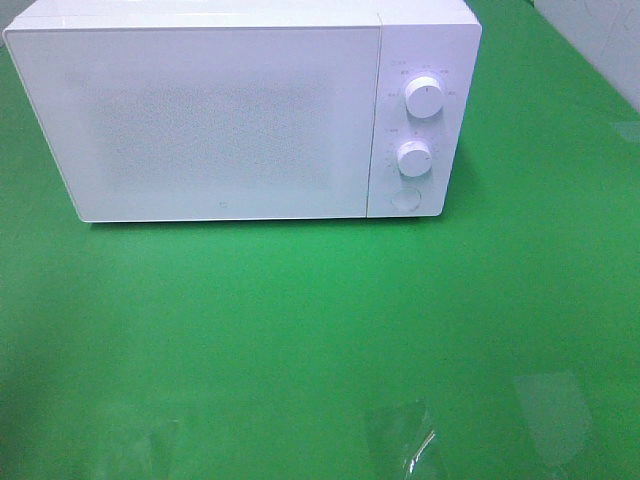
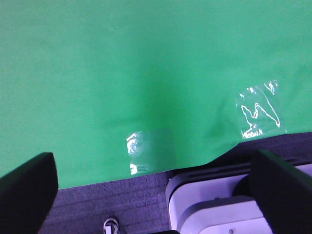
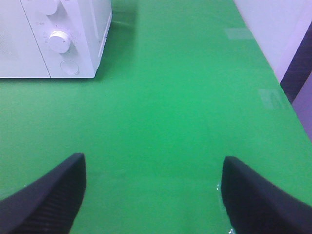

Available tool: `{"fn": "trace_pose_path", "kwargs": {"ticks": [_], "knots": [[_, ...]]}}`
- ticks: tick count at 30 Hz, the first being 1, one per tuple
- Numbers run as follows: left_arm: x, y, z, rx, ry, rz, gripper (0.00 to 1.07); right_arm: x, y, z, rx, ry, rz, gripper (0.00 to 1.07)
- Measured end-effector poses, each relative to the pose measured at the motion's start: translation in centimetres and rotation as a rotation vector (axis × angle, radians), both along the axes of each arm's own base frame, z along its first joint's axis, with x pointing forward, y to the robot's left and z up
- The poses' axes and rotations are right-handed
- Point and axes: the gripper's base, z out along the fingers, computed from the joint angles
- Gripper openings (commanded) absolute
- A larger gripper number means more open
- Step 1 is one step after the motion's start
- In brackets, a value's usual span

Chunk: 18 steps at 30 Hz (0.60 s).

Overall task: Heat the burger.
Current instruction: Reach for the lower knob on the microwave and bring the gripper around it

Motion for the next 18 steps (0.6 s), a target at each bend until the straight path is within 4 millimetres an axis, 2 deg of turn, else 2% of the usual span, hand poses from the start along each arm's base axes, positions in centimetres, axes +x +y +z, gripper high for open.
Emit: {"fn": "trace_pose_path", "kwargs": {"ticks": [1, 2, 4, 7, 8, 13, 15, 18], "knots": [[-1.1, 0.1, -0.3, -0.004, -0.045, 0.001, 1.00, 0.0, 0.0, 0.0, 0.000, 0.000, 0.000, 0.73], [-1.1, 0.1, -0.3, -0.004, -0.045, 0.001, 1.00, 0.0, 0.0, 0.0, 0.000, 0.000, 0.000, 0.73], [-2.5, 0.3, -0.9, -0.007, -0.107, 0.002, 1.00, 0.0, 0.0, 0.0, 0.000, 0.000, 0.000, 0.73], [-3.3, 0.4, -1.0, -0.006, -0.139, 0.002, 1.00, 0.0, 0.0, 0.0, 0.000, 0.000, 0.000, 0.73], [-4.1, 0.5, -0.9, -0.007, -0.179, 0.003, 1.00, 0.0, 0.0, 0.0, 0.000, 0.000, 0.000, 0.73], [-5.5, 0.6, -0.4, -0.019, -0.268, 0.011, 1.00, 0.0, 0.0, 0.0, 0.000, 0.000, 0.000, 0.73], [-7.3, 0.8, 0.1, -0.052, -0.379, 0.045, 1.00, 0.0, 0.0, 0.0, 0.000, 0.000, 0.000, 0.73], [-8.1, 0.9, 0.3, -0.067, -0.430, 0.056, 1.00, 0.0, 0.0, 0.0, 0.000, 0.000, 0.000, 0.73]]}}
